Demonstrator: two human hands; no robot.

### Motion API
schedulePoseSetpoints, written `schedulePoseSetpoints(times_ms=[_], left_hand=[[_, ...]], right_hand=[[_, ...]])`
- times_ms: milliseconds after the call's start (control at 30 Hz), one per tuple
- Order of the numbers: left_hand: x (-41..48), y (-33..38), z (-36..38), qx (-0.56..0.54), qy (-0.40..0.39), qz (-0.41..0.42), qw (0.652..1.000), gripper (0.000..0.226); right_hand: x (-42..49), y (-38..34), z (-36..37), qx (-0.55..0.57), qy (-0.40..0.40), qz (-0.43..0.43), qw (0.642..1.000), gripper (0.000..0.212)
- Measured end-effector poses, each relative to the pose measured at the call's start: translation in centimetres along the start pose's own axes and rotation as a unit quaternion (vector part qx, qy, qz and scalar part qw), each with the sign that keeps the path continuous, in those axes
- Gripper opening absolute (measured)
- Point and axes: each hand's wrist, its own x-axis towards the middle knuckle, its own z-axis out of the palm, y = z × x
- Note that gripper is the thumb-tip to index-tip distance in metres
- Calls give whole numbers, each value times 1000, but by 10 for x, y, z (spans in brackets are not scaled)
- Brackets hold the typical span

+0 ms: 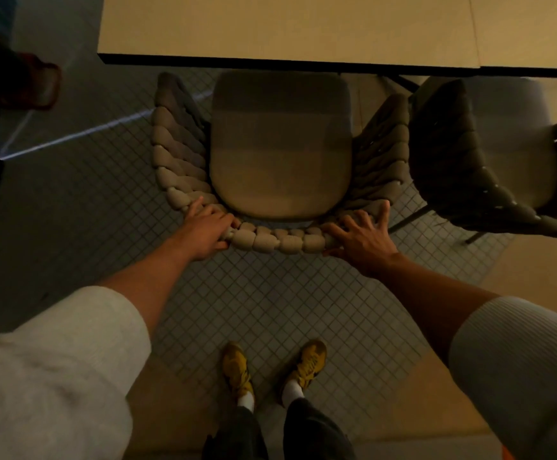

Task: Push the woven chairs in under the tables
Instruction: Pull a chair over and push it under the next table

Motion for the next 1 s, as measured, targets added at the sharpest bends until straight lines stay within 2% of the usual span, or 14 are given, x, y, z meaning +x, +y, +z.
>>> schedulePoseSetpoints(times_ms=[367, 767, 1000], left_hand=[[31, -6, -23, -5, 15, 1, 1000, 48], [43, -7, -38, -14, -34, -13, 999, 49], [44, -5, -31, 6, -19, -34, 999, 53]], right_hand=[[35, 30, -12, 4, -3, -11, 1000, 63], [46, 36, -25, 31, -23, -11, 999, 62], [45, 37, -23, 34, -12, -16, 999, 62]])
